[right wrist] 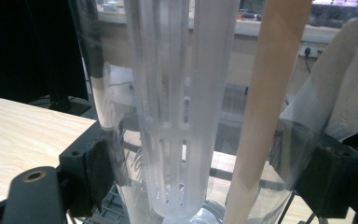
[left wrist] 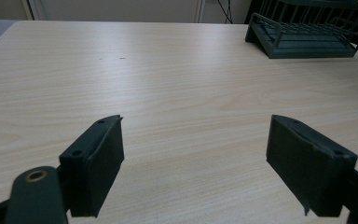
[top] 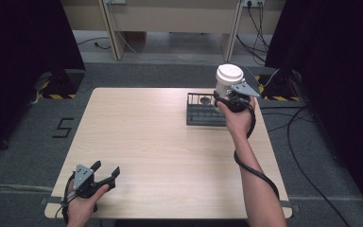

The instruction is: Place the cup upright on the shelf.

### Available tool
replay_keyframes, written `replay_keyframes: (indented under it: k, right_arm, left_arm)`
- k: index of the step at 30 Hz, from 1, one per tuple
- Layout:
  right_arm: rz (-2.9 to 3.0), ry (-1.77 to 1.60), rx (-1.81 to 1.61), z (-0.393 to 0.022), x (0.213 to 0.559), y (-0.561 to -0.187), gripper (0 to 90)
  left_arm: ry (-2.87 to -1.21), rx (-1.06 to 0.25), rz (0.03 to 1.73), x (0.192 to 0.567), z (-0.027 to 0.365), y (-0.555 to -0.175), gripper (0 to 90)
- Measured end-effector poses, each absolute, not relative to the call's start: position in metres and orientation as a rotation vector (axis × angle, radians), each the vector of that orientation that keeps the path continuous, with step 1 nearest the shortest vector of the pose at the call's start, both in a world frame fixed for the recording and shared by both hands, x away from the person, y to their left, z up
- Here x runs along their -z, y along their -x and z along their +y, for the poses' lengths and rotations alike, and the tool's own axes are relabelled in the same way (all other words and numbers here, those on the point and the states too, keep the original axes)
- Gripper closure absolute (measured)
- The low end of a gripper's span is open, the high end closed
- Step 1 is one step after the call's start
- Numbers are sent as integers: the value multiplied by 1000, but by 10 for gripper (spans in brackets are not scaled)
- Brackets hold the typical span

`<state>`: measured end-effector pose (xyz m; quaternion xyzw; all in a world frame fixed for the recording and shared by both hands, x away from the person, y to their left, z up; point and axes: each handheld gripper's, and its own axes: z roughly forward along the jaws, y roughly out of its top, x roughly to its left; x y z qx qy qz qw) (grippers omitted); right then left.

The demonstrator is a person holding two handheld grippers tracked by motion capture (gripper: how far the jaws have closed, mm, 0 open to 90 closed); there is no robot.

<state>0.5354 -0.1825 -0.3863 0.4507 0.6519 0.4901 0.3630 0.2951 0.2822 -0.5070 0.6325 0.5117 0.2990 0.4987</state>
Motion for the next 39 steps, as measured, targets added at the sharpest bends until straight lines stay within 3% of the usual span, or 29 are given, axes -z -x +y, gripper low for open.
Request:
replay_keyframes:
  k: [39]
  right_arm:
    - [1690,-1245,-1214,-169,403,-575,184]
  left_arm:
    - [-1529,-720,1239,507,283,-296,183]
